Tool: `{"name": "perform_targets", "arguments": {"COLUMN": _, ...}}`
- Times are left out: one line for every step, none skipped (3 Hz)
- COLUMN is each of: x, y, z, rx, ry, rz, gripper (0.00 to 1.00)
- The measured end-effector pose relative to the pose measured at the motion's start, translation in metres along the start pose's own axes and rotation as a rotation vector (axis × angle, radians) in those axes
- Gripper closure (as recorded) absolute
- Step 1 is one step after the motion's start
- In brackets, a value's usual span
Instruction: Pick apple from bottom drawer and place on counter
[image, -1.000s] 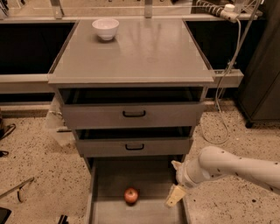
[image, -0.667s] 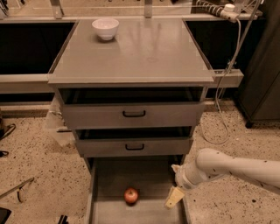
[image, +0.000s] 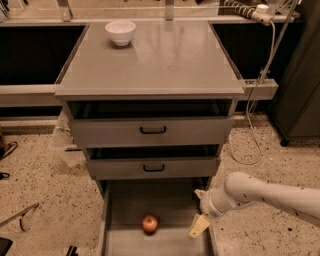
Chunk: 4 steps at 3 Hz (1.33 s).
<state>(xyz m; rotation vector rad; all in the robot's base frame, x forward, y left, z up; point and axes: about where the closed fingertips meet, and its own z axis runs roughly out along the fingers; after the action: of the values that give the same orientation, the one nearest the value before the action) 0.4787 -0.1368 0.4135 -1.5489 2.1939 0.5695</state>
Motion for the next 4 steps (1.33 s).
{"name": "perform_targets", "arguments": {"x": 0.018, "y": -0.016, "z": 0.042, "rx": -0.027, "ry": -0.062, "rz": 0.016, "gripper": 0.00}}
{"name": "perform_targets", "arguments": {"x": 0.043, "y": -0.037, "z": 0.100, "rx": -0.031, "ry": -0.124, "rz": 0.070, "gripper": 0.00}}
{"name": "perform_targets", "arguments": {"x": 0.065, "y": -0.043, "z": 0.166, "rx": -0.044, "ry": -0.172, "rz": 0.125, "gripper": 0.00}}
{"name": "perform_targets", "arguments": {"x": 0.064, "y": -0.042, "z": 0.170, "rx": -0.049, "ry": -0.175, "rz": 0.125, "gripper": 0.00}}
